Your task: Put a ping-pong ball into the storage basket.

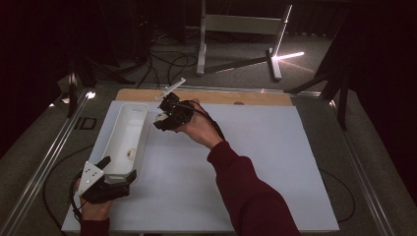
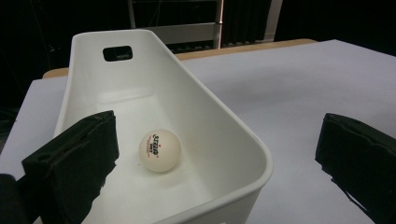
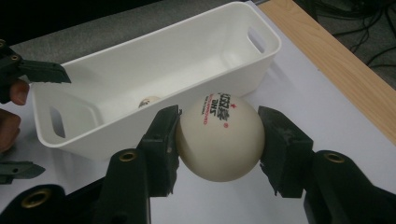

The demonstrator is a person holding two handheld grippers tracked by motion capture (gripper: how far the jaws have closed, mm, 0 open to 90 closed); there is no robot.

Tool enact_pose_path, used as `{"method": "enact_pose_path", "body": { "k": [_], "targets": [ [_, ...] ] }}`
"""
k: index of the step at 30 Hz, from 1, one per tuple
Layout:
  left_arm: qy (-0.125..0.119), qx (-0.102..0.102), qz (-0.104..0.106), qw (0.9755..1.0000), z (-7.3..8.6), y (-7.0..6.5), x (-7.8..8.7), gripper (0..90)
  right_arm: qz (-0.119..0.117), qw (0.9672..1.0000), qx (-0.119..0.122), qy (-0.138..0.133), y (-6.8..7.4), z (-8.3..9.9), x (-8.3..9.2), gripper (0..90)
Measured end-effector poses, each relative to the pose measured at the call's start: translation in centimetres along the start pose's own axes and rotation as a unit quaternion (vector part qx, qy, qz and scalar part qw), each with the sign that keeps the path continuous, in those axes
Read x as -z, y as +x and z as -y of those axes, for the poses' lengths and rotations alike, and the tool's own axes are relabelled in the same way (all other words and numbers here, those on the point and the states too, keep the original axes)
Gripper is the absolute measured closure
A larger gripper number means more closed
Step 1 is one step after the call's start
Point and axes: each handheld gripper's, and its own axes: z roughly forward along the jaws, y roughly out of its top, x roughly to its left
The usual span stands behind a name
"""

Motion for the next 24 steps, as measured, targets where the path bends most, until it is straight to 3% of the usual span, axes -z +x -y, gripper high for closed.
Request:
{"method": "enact_pose_path", "body": {
  "k": [24],
  "targets": [
    [0.000,0.000,0.000,1.0000,0.0,0.0,0.0,0.0,-0.017,0.9998,0.008,-0.009,1.4,-0.6,-0.5,50.3]
  ]
}}
